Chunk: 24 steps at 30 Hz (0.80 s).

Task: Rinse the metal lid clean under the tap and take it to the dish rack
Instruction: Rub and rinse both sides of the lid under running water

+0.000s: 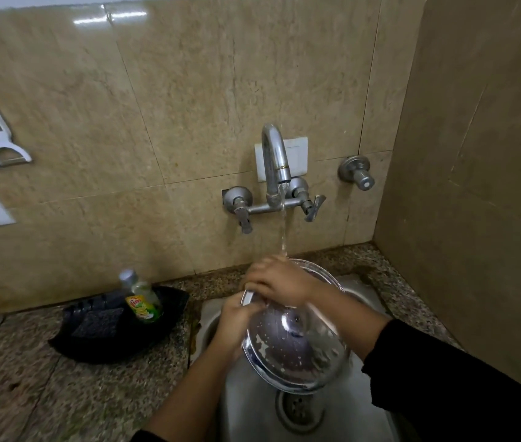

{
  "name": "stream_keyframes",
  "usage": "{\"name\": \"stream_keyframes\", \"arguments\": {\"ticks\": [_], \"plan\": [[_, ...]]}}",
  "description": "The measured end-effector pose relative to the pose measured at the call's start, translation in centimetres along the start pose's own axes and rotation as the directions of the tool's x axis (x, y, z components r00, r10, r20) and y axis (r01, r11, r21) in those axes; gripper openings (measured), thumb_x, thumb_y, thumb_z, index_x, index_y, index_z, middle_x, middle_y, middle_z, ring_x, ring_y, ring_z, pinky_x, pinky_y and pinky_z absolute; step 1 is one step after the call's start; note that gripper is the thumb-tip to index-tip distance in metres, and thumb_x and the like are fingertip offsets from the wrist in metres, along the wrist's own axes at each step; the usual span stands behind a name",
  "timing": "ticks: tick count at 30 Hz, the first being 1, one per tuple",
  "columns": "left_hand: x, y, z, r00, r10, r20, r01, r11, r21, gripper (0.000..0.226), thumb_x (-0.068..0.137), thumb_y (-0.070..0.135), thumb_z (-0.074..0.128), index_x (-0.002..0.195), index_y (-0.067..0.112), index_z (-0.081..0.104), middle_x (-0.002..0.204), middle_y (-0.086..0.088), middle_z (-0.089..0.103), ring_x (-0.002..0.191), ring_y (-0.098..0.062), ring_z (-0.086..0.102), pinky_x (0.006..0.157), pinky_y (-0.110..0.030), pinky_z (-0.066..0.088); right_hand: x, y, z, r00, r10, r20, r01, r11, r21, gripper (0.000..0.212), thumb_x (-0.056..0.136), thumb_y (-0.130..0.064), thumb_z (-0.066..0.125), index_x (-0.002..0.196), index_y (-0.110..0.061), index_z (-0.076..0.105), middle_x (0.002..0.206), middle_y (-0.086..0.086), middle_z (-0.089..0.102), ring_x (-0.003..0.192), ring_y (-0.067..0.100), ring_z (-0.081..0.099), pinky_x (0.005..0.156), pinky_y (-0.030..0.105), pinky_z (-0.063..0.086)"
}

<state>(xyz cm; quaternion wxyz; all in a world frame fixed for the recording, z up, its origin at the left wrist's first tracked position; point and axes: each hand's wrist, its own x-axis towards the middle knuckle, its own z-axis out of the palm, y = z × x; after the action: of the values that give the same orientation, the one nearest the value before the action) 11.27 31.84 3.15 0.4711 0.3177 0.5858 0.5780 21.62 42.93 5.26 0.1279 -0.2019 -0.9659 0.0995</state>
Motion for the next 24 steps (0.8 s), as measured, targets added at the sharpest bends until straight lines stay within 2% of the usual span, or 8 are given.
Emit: {"name": "stream_keyframes", "arguments": {"ticks": [2, 4, 6, 9, 12, 16, 18, 24], "plan": [[0.2, -0.1, 0.1, 1.0, 0.009, 0.015, -0.009, 1.0, 0.009, 0.018, 0.08, -0.008, 0.061, 0.089, 0.002, 0.072, 0.082, -0.014, 0.073, 0.075, -0.027, 0.067, 0.067, -0.03, 0.053, 0.0, 0.2, -0.4, 0.998, -0.062, 0.033, 0.06, 0.997, 0.041, 0.028, 0.098, -0.035, 0.046, 0.115, -0.022, 0.065, 0.114, -0.003, 0.068, 0.108, 0.015, 0.057, 0.098, 0.035, 0.034], [0.0, 0.0, -0.2, 1.0, 0.003, 0.002, -0.003, 1.0, -0.02, 0.018, 0.079, -0.004, 0.064, 0.09, 0.006, 0.074, 0.084, -0.012, 0.076, 0.074, -0.025, 0.071, 0.068, -0.032, 0.055, -1.3, 2.1, -0.8, 0.98, 0.193, -0.044, -0.175, 0.949, 0.262, 0.028, 0.097, -0.038, 0.048, 0.114, -0.025, 0.066, 0.109, -0.001, 0.07, 0.1, 0.016, 0.063, 0.095, 0.037, 0.046], [0.1, -0.2, -0.8, 0.999, -0.002, -0.046, -0.002, 0.997, -0.082, 0.015, 0.08, -0.002, 0.066, 0.091, 0.006, 0.073, 0.08, -0.01, 0.076, 0.069, -0.022, 0.072, 0.061, -0.03, 0.057, -3.1, 4.2, -1.3, 0.85, 0.524, -0.044, -0.425, 0.733, 0.531, 0.027, 0.095, -0.041, 0.051, 0.103, -0.022, 0.068, 0.09, 0.01, 0.072, 0.08, 0.028, 0.068, 0.077, 0.044, 0.054], [0.3, -0.1, -1.3, 0.994, 0.003, -0.108, -0.017, 0.991, -0.133, 0.015, 0.08, 0.001, 0.068, 0.094, 0.002, 0.071, 0.079, -0.01, 0.076, 0.068, -0.022, 0.072, 0.058, -0.03, 0.056, -4.0, 5.5, -1.4, 0.751, 0.654, -0.095, -0.542, 0.691, 0.478, 0.029, 0.097, -0.034, 0.05, 0.089, -0.012, 0.067, 0.076, 0.012, 0.067, 0.067, 0.031, 0.063, 0.065, 0.039, 0.049], [0.5, 0.4, -0.5, 0.997, 0.036, -0.063, -0.043, 0.993, -0.114, 0.014, 0.08, -0.001, 0.067, 0.093, 0.002, 0.072, 0.081, -0.011, 0.076, 0.069, -0.022, 0.071, 0.059, -0.028, 0.056, -2.1, 3.6, -1.5, 0.849, 0.476, -0.229, -0.414, 0.869, 0.272, 0.026, 0.097, -0.032, 0.049, 0.102, -0.016, 0.069, 0.098, 0.005, 0.069, 0.094, 0.024, 0.06, 0.083, 0.039, 0.046], [0.6, 0.4, 0.4, 0.993, 0.105, -0.048, -0.105, 0.994, -0.006, 0.013, 0.08, 0.0, 0.067, 0.09, 0.004, 0.073, 0.081, -0.012, 0.074, 0.07, -0.023, 0.068, 0.058, -0.023, 0.053, 0.3, 0.1, -2.1, 0.998, 0.062, -0.018, -0.06, 0.994, 0.089, 0.028, 0.096, -0.035, 0.049, 0.117, -0.025, 0.066, 0.113, -0.002, 0.067, 0.109, 0.014, 0.055, 0.096, 0.037, 0.033], [0.5, 0.4, 0.3, 0.992, 0.111, -0.067, -0.112, 0.993, -0.024, 0.014, 0.08, 0.0, 0.067, 0.093, 0.002, 0.073, 0.083, -0.013, 0.074, 0.07, -0.022, 0.069, 0.059, -0.023, 0.054, -0.1, 0.8, -2.0, 0.991, 0.112, -0.067, -0.095, 0.972, 0.216, 0.027, 0.095, -0.037, 0.051, 0.115, -0.027, 0.067, 0.112, -0.005, 0.068, 0.107, 0.011, 0.057, 0.094, 0.033, 0.038], [0.2, -0.4, -0.7, 0.986, 0.083, -0.148, -0.108, 0.979, -0.171, 0.016, 0.083, 0.006, 0.067, 0.098, 0.0, 0.072, 0.093, -0.018, 0.075, 0.085, -0.032, 0.07, 0.077, -0.04, 0.057, -4.0, 5.1, 0.2, 0.602, 0.78, -0.17, -0.436, 0.5, 0.749, 0.047, 0.089, -0.052, 0.055, 0.07, -0.01, 0.063, 0.066, 0.008, 0.064, 0.062, 0.025, 0.06, 0.063, 0.039, 0.045]]}}
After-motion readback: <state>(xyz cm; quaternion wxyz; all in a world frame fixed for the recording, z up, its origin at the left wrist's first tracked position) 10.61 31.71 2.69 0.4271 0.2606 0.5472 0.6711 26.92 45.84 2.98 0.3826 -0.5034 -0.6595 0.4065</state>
